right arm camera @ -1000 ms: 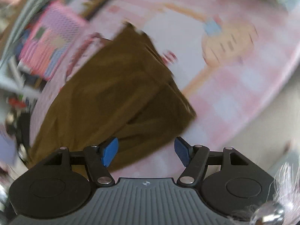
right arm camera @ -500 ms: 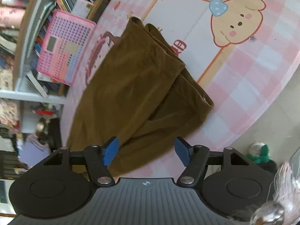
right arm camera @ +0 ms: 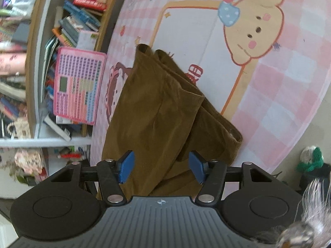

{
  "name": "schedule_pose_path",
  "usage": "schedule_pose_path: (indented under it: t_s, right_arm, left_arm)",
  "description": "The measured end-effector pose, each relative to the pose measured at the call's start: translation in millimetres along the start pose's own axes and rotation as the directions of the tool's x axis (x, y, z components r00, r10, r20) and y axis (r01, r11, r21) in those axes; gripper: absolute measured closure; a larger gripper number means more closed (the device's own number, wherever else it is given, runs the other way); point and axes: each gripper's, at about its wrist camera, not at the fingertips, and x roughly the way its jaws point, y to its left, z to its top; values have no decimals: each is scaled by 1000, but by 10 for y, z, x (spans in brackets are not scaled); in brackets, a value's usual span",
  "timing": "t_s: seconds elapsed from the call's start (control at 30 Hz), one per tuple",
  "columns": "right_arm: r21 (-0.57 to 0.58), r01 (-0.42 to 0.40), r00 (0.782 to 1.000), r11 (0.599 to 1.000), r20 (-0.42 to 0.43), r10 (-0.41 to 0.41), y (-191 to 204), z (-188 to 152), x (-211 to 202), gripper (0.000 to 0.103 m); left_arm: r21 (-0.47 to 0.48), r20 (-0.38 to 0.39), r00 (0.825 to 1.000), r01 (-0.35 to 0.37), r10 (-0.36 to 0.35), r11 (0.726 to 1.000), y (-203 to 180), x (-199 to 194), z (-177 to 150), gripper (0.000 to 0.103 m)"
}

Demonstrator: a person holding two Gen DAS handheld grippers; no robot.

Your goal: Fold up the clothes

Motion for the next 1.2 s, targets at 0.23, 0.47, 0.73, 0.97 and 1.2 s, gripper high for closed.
schedule_pose_path:
  t_s: [0.23,0.47,0.73,0.97,1.2]
  right_arm:
    - [94,0,998,996,68,-7,-36,56,87,50]
    - [131,82,986,988,133,-100,-18,175,216,88]
    - [-205,-66,930,976,342,135,1021,364,-232,99]
    - [-247,-16,922,969,372,110,772,-88,-837,99]
    - [-7,214,953,977,221,-207,-165,-264,-305,99]
  left_arm:
    - [-78,-13,1000,-24,23,997,51,282,325,34]
    - [-109,9,999,-45,47,993,147,431,608,79]
    - [55,-4,986,167,-167,984,-427,345,800,96]
    - [56,-73,983,175,-171,983,-174,281,799,96]
    - [-1,-151,988,-11,10,1000,403,521,710,93]
